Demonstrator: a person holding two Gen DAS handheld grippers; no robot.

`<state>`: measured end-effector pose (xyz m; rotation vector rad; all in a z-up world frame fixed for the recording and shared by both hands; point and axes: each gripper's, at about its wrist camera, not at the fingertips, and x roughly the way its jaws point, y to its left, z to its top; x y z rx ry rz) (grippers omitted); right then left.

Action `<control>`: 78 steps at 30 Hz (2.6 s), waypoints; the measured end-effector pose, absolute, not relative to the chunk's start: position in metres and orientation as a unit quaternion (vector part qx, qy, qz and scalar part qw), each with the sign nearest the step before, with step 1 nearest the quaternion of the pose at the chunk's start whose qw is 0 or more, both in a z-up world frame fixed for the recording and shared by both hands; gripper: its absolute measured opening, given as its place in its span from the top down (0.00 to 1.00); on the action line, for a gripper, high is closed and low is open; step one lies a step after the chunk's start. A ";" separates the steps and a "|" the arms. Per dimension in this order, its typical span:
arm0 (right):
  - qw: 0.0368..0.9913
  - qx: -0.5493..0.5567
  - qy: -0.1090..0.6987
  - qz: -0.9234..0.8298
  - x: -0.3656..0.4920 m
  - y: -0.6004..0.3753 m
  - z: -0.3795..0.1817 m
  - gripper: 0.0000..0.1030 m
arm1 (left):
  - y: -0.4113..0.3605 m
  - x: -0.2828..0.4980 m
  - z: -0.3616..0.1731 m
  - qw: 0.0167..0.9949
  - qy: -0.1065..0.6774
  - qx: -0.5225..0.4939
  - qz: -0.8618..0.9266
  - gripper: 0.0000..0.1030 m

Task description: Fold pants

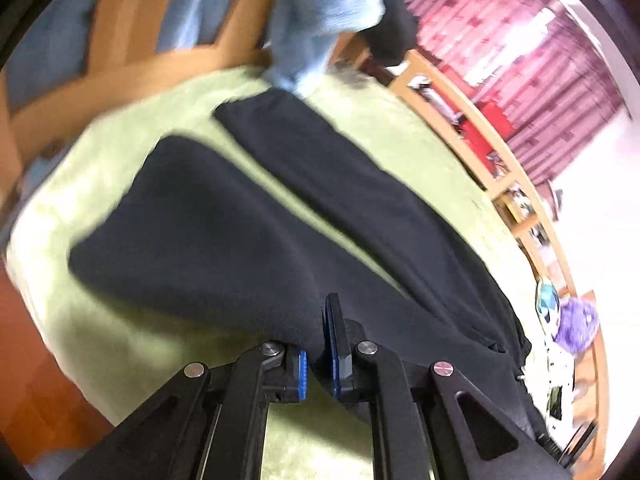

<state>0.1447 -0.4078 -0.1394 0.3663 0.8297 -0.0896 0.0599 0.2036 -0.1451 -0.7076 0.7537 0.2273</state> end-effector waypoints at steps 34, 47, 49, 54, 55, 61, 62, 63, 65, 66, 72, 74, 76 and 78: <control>0.903 0.118 0.412 0.026 0.351 -0.346 -0.131 0.47 | 0.191 0.272 -0.116 0.914 0.345 -0.189 0.104 0.34; 0.856 0.146 0.495 0.003 0.292 -0.357 -0.181 0.41 | 0.128 0.225 -0.141 0.885 0.418 -0.193 0.066 0.34; 0.853 0.152 0.500 -0.009 0.288 -0.360 -0.186 0.41 | 0.126 0.228 -0.159 0.874 0.432 -0.209 0.074 0.35; 0.856 0.139 0.498 -0.027 0.283 -0.363 -0.191 0.33 | 0.122 0.240 -0.197 0.857 0.456 -0.227 0.075 0.35; 0.857 0.139 0.495 -0.029 0.283 -0.363 -0.194 0.33 | 0.121 0.242 -0.201 0.856 0.459 -0.227 0.076 0.35; 0.855 0.162 0.491 -0.032 0.293 -0.368 -0.224 0.30 | 0.126 0.254 -0.233 0.848 0.472 -0.226 0.086 0.34; 0.853 0.175 0.491 -0.031 0.297 -0.370 -0.234 0.30 | 0.129 0.255 -0.237 0.846 0.473 -0.233 0.085 0.34; 0.851 0.183 0.491 -0.031 0.301 -0.370 -0.238 0.29 | 0.134 0.257 -0.243 0.844 0.469 -0.248 0.079 0.32; 0.853 0.200 0.481 -0.028 0.308 -0.374 -0.244 0.24 | 0.140 0.260 -0.244 0.850 0.447 -0.267 0.076 0.30; 0.856 0.201 0.476 -0.025 0.311 -0.375 -0.244 0.21 | 0.142 0.263 -0.244 0.851 0.439 -0.279 0.075 0.27; 0.864 0.228 0.449 -0.015 0.336 -0.386 -0.254 0.12 | 0.151 0.291 -0.254 0.843 0.415 -0.330 0.088 0.25; 0.867 0.237 0.438 -0.026 0.343 -0.384 -0.256 0.11 | 0.150 0.298 -0.255 0.841 0.413 -0.335 0.098 0.25; 0.873 0.233 0.428 -0.039 0.345 -0.375 -0.255 0.15 | 0.146 0.301 -0.254 0.845 0.410 -0.325 0.110 0.30; 0.877 0.228 0.422 -0.030 0.343 -0.369 -0.255 0.41 | 0.140 0.300 -0.254 0.851 0.413 -0.294 0.133 0.60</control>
